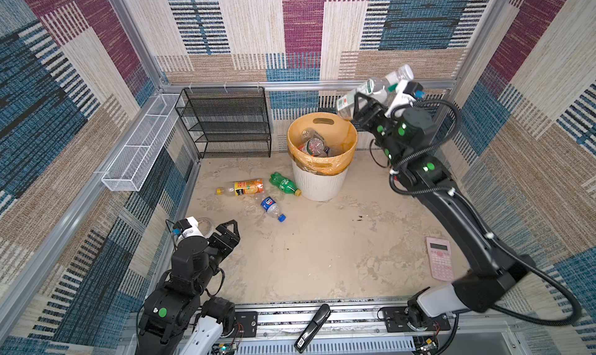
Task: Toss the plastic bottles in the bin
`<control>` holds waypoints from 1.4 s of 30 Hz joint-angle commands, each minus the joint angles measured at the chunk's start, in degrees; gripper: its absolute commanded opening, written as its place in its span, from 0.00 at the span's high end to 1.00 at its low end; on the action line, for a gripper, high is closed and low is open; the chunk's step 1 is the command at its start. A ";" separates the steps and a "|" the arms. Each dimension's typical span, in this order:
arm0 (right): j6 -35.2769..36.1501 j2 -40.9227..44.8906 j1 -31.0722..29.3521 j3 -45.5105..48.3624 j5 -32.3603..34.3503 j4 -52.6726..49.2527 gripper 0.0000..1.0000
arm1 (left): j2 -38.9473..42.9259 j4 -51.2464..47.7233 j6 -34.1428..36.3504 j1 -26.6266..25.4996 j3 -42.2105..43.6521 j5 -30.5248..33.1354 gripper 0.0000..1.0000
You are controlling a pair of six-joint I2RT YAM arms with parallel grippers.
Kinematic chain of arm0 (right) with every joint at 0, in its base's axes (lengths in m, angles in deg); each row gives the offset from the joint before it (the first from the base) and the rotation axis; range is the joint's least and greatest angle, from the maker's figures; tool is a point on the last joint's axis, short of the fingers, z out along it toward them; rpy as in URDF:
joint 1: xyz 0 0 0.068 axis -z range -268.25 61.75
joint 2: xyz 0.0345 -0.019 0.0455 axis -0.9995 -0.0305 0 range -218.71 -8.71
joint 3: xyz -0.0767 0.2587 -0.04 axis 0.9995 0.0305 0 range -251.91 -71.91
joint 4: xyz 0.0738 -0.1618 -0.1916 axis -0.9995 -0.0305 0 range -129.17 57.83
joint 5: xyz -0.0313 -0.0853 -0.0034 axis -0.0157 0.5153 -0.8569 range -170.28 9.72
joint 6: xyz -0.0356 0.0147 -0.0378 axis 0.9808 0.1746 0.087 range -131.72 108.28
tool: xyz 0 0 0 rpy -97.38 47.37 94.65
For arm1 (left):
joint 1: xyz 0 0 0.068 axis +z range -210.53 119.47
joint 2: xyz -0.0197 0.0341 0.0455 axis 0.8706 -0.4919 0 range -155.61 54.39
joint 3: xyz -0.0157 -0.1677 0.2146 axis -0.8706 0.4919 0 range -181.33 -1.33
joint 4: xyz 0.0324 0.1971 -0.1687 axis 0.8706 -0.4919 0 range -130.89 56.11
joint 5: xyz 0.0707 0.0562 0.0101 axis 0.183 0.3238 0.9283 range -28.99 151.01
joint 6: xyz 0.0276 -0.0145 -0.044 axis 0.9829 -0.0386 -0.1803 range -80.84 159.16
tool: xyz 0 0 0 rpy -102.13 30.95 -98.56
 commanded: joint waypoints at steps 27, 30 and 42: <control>-11.05 43.75 0.19 61.12 -9.02 -12.20 0.14 | -2.91 3.58 3.04 0.09 0.28 1.34 0.14; -12.22 42.08 0.11 64.10 -13.78 -12.45 0.16 | -4.55 4.63 2.68 0.05 0.29 0.51 0.15; -14.06 32.27 -5.12 70.16 -22.76 -12.80 0.24 | -12.49 2.58 0.55 0.09 -3.85 -1.01 0.19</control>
